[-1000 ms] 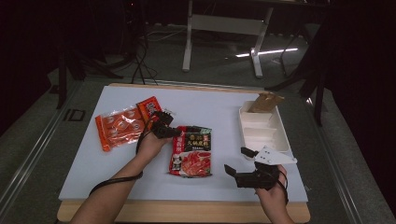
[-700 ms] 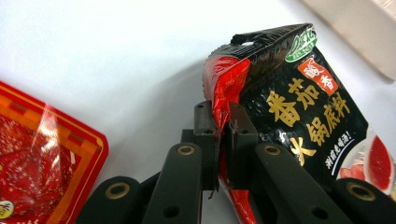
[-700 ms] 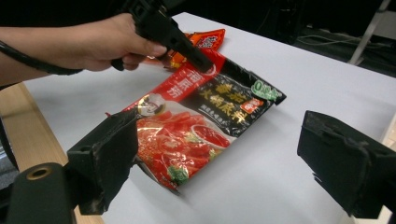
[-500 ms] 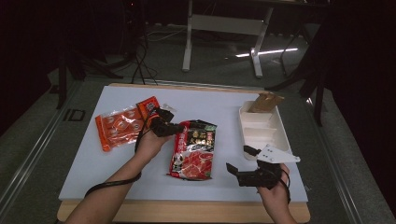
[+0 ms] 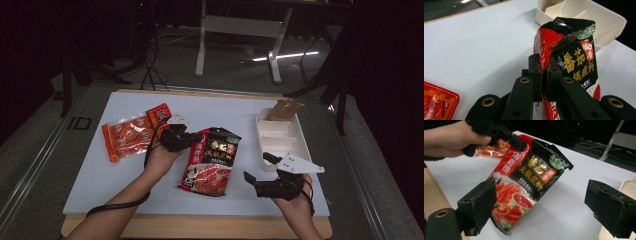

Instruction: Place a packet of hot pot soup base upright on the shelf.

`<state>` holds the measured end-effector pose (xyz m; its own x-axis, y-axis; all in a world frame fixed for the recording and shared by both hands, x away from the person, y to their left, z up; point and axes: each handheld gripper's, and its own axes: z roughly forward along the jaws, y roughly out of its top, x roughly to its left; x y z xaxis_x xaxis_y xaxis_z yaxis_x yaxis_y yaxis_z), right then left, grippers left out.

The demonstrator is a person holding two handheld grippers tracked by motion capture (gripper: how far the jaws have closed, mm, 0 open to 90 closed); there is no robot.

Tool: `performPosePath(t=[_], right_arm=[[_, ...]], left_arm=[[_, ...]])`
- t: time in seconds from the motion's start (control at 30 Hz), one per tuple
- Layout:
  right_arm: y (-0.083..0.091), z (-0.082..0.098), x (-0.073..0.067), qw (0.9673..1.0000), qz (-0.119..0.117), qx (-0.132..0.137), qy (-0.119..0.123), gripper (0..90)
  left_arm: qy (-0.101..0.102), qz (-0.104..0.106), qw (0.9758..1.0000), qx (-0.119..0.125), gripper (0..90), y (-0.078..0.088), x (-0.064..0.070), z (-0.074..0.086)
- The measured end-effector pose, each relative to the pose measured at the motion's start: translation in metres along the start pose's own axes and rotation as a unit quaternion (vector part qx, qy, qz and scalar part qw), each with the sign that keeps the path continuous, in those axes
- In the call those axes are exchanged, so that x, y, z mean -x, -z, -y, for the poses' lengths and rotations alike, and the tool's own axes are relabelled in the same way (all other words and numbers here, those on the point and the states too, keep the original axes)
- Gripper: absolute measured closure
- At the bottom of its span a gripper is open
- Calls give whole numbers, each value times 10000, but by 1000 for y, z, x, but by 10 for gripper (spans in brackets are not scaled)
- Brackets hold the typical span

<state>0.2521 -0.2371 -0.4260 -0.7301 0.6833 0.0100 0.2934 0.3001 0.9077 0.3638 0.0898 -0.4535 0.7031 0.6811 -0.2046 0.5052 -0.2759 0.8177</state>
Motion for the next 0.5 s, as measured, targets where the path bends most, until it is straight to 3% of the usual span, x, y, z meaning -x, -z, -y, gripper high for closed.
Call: performPosePath(t=[0.23, 0.33, 0.5], right_arm=[[3, -2, 1, 10000, 28, -16, -33, 117], [5, -2, 2, 10000, 45, -12, -14, 130], [6, -5, 2, 10000, 94, 16, 14, 140]], left_arm=[[-159, 226, 9993, 271, 871, 15, 18, -1], [-287, 327, 9983, 379, 871, 22, 25, -2], [-321, 515, 9965, 576, 870, 31, 33, -4]])
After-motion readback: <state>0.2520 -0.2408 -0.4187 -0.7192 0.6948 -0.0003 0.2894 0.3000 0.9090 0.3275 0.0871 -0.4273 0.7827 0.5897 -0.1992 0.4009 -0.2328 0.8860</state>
